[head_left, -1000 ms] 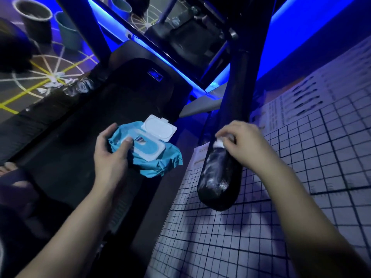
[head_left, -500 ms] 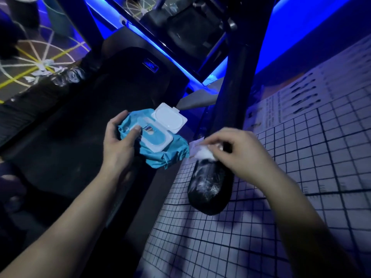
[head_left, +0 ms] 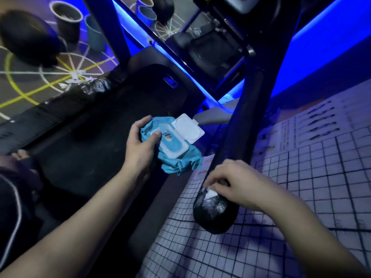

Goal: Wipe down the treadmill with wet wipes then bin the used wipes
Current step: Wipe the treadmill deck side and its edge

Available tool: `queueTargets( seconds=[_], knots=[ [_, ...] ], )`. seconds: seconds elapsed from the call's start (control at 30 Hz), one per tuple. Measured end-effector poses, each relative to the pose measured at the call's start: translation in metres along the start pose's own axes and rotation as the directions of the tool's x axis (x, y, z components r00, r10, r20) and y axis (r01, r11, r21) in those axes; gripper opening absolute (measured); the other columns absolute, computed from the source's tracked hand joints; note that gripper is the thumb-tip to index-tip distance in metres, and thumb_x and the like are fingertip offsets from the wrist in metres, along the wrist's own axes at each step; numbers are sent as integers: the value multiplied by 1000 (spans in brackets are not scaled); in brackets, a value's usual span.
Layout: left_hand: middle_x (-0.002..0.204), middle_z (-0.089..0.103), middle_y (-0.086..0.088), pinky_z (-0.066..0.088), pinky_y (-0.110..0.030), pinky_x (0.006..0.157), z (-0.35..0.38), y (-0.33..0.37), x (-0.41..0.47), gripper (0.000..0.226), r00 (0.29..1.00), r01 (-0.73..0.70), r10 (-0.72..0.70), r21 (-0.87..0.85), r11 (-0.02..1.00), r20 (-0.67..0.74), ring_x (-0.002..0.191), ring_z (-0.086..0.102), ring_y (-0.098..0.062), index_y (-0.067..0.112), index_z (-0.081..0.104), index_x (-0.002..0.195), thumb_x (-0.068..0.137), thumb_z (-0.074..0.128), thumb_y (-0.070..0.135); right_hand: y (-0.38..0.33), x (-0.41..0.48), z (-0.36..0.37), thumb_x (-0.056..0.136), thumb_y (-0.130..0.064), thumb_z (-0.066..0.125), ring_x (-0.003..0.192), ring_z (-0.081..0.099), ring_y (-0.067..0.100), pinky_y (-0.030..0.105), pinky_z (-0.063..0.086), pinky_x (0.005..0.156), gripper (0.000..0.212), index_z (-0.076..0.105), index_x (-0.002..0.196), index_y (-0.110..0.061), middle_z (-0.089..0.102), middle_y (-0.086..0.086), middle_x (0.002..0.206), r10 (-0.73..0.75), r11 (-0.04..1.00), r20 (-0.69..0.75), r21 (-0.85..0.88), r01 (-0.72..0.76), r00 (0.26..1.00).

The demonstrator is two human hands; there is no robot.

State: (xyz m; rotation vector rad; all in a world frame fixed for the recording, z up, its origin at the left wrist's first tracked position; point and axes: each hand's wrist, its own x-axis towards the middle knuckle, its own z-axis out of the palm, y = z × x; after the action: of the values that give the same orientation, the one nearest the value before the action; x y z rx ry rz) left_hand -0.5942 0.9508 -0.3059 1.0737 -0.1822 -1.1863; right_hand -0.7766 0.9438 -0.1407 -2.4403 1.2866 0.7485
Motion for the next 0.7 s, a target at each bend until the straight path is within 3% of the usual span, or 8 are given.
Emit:
queueTargets(
  seconds=[0.07, 0.2, 0.3, 0.43, 0.6, 0.7],
  knots=[
    [118, 72, -9, 61, -24, 75, 1, 0, -2, 41, 1000, -4, 4, -7, 1000, -2, 91, 72, -11, 18, 62, 136, 99, 66, -1, 1, 6, -5, 94, -21, 64, 91, 61, 2, 7, 38, 81, 22, 78, 107, -31, 72, -12, 96, -8, 996, -40, 90, 11, 999],
    [108, 72, -3, 59, -21, 68, 3, -4, -11, 40, 1000, 2, -3, -18, 1000, -14, 78, 72, -4, 18, 61, 136, 101, 65, 0, 19, 32, -17, 94, -13, 61, 106, 62, 21, 34, 46, 98, 24, 77, 109, -23, 71, -1, 106, 4, 996, -220, -81, -23, 976],
    [111, 72, -2, 59, -21, 69, 4, -10, -17, 40, 1000, -22, 22, 2, 1000, -22, 81, 72, -4, 20, 61, 136, 101, 66, 2, 31, 44, -18, 95, -13, 54, 113, 58, 27, 40, 44, 101, 29, 75, 111, -24, 69, 1, 111, 61, 959, -171, -263, -105, 983],
    [115, 71, -2, 59, -21, 69, 3, -16, -21, 40, 998, -35, 34, -21, 999, -55, 84, 73, -5, 21, 60, 138, 102, 65, 3, 28, 38, -13, 93, -13, 53, 111, 56, 25, 33, 43, 99, 30, 76, 108, -26, 71, 1, 107, 106, 958, -84, -260, -125, 991],
    [114, 68, 1, 57, -16, 69, 4, -18, -21, 42, 992, -71, 68, -25, 997, -109, 82, 72, 3, 17, 59, 139, 101, 64, -1, 8, 19, -15, 88, -16, 56, 85, 59, 17, 23, 43, 74, 28, 78, 96, -33, 60, -10, 72, 112, 989, 9, -97, -111, 994],
    [112, 67, 4, 56, -14, 68, 5, -19, -18, 43, 988, -88, 84, -29, 996, -129, 81, 71, 6, 15, 58, 140, 101, 63, -2, 0, 15, -17, 86, -17, 62, 63, 51, 4, 12, 35, 55, 24, 78, 93, -32, 55, -10, 64, 85, 996, 109, -7, -85, 990]
  ],
)
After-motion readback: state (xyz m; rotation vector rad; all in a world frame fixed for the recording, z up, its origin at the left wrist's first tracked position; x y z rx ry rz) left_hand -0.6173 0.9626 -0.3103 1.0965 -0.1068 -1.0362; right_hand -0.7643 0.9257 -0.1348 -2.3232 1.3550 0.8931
